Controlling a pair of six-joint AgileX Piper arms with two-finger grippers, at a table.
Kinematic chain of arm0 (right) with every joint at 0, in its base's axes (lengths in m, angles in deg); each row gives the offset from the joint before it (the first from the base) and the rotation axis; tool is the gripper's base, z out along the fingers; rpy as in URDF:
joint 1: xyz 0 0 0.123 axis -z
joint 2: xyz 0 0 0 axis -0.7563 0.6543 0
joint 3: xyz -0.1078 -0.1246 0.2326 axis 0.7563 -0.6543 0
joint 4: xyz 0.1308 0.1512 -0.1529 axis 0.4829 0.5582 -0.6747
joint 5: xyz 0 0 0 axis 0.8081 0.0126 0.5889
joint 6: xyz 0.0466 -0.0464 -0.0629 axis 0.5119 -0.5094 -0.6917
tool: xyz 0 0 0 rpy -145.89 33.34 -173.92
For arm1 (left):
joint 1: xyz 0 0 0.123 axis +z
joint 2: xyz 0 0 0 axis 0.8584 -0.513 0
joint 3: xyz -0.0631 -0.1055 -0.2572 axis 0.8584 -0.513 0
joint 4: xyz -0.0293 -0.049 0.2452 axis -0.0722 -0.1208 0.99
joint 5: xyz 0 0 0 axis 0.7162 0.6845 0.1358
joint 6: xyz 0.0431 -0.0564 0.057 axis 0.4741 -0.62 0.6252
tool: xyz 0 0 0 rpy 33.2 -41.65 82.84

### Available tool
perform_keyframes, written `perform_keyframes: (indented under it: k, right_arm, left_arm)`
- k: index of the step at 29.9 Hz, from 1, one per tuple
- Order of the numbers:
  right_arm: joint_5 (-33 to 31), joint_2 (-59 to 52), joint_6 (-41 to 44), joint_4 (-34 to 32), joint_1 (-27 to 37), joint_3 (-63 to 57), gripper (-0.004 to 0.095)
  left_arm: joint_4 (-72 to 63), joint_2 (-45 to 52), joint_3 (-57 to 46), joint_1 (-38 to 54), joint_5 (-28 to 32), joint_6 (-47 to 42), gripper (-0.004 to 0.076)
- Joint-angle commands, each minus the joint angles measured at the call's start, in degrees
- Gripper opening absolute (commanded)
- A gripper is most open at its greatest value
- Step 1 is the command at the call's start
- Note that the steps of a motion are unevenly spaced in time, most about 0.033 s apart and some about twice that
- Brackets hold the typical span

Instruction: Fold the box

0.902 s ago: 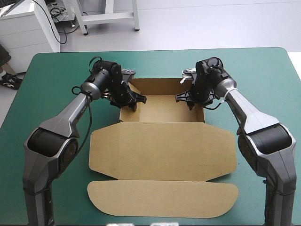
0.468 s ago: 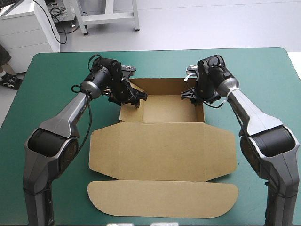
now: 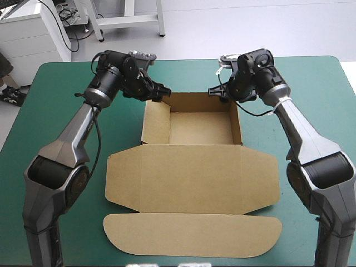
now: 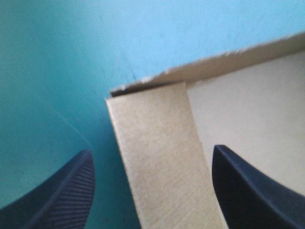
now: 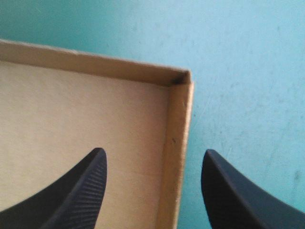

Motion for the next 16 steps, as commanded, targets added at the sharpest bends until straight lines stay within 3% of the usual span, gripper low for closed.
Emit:
perform_keyframes:
  k: [1,4,7,12,16]
  right_arm:
    - [-0.90,-6.03,-0.10,-1.28,-0.08,4.66,0.0543]
    - [-1.00,-7.84,-0.38,-4.41,0.03,4.51,0.0545]
    - [-1.00,-9.18,-0.29,-5.10,0.62,4.24,0.0545]
    - [-1.00,-9.69,-0.29,-3.17,0.70,4.24,0.0543]
    - [-1.00,-9.82,-0.29,-1.99,0.70,1.92,0.0545]
  left_arm:
    - [2.56,6.99,7.26,-0.09,-2.92,0.34,0.0495]
    - [7.36,10.62,10.70,-0.09,-2.92,0.34,0.0463]
    - [11.51,14.98,10.90,-0.09,-3.02,0.34,0.0353]
    - [7.47,21.63,10.48,-0.09,-3.02,4.15,-0.0006]
    - [7.94,28.25,5.00,-0.09,-3.02,5.94,-0.0008]
